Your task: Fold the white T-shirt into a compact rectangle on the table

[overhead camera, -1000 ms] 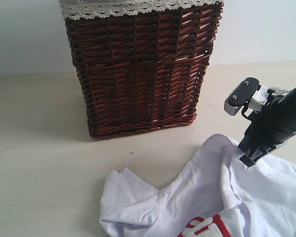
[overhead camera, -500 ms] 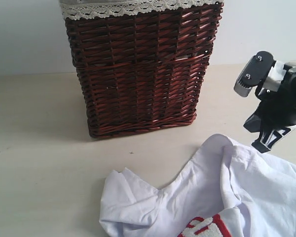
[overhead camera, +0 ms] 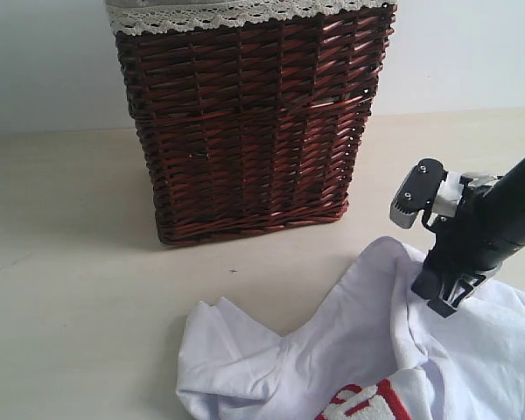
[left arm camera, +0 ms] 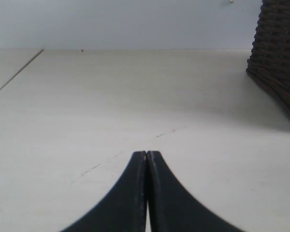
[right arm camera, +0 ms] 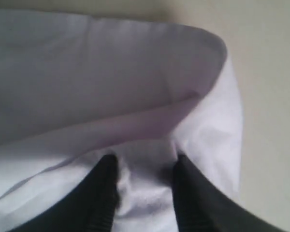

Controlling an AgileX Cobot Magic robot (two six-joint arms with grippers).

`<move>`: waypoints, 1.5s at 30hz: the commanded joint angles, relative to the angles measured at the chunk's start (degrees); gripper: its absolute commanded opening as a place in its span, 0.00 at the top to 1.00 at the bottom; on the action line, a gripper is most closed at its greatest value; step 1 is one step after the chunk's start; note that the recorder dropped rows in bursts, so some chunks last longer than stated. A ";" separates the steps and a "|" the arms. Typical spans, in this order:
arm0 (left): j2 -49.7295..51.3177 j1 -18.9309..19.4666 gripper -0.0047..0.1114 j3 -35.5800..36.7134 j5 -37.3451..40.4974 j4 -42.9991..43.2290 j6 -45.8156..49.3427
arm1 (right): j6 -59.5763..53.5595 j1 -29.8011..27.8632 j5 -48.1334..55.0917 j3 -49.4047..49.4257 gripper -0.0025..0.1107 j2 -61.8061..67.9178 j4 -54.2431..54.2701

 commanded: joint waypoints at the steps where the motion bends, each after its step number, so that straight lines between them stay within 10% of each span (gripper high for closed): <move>1: -0.39 0.02 0.96 0.18 -0.35 0.22 0.04 | -0.97 -0.30 -1.07 -0.22 0.83 0.52 1.03; 4: -0.39 0.02 0.96 0.18 -0.35 0.22 0.04 | -0.97 -0.30 -0.35 -0.22 0.98 -1.13 0.91; 14: -0.39 0.02 0.96 0.18 -0.35 0.22 0.04 | -0.10 -0.30 12.70 -0.22 0.98 -15.00 -2.69; 23: -0.39 0.02 0.96 0.18 -0.35 0.22 0.04 | 7.37 -0.30 39.50 -0.22 0.98 -25.05 -33.10; 45: -0.39 0.02 0.96 0.18 -0.22 0.22 0.06 | 11.70 -1.70 39.50 15.40 0.98 -31.73 -37.61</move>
